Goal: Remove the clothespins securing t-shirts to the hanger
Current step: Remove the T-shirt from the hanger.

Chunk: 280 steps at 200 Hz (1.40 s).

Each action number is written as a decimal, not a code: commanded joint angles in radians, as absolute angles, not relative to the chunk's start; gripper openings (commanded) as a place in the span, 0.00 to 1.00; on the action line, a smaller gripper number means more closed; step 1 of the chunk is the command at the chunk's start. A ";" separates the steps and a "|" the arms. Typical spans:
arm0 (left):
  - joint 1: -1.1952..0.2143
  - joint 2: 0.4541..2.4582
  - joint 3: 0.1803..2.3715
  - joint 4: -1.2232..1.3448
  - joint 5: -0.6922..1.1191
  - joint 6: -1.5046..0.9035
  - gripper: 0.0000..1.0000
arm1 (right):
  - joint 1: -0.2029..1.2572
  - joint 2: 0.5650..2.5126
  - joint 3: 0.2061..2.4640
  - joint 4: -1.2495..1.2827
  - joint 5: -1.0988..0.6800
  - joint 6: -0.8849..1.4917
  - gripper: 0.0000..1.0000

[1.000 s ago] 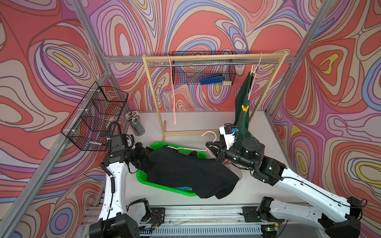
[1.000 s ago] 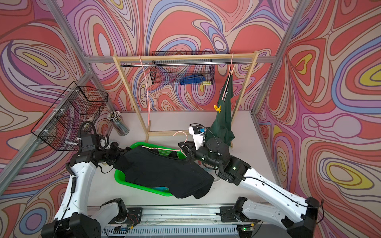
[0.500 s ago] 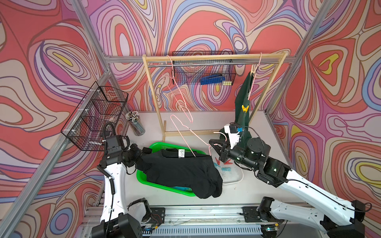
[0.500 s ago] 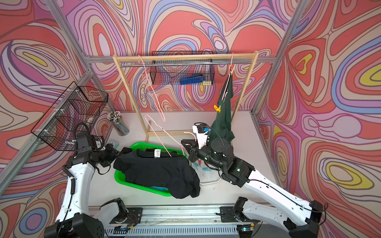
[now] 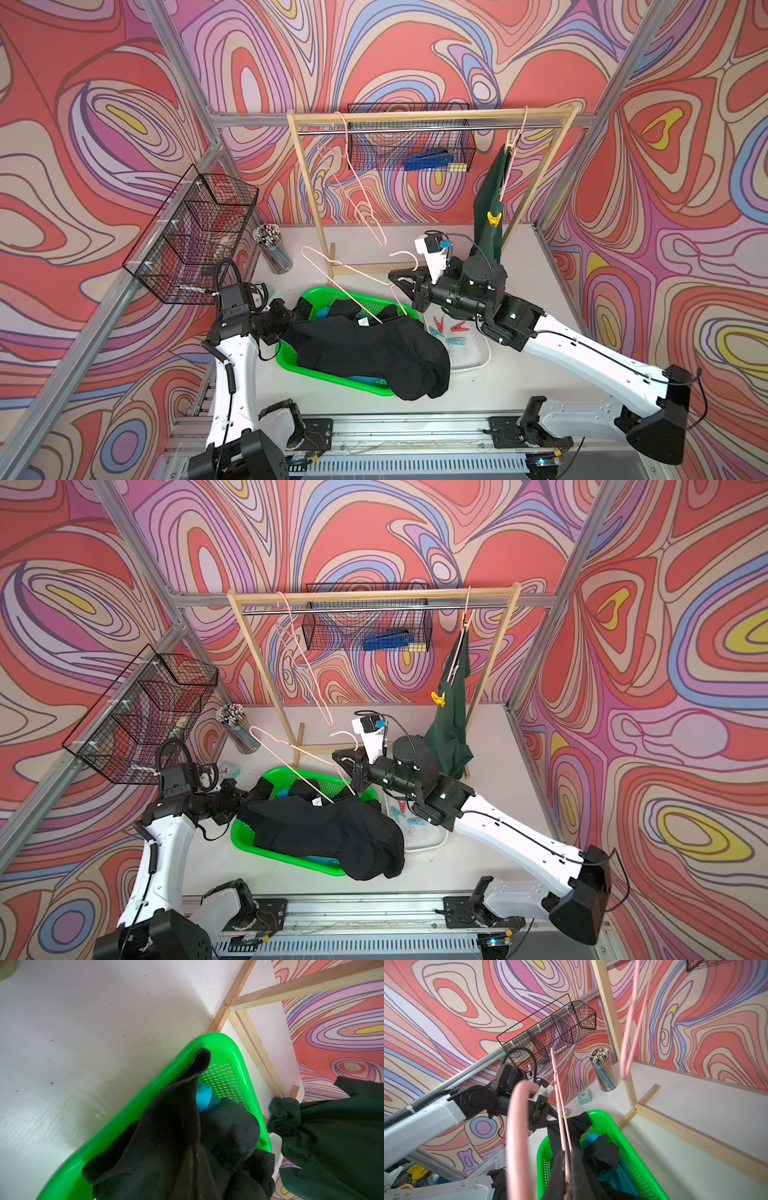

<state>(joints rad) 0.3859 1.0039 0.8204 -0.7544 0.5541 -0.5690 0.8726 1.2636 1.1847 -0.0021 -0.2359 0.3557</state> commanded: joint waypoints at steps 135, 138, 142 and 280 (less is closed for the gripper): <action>0.383 0.844 0.729 -0.661 0.712 -0.535 0.82 | 0.872 1.430 1.467 0.124 -0.318 0.300 0.00; 0.380 0.841 0.729 -0.661 0.712 -0.535 0.82 | 0.872 1.422 1.465 0.122 -0.314 0.295 0.00; 0.375 0.837 0.728 -0.663 0.710 -0.535 0.83 | 0.872 1.412 1.460 0.120 -0.305 0.289 0.00; -0.073 0.781 0.815 -0.657 0.537 -0.676 1.00 | 0.872 1.109 1.225 0.062 -0.069 0.201 0.00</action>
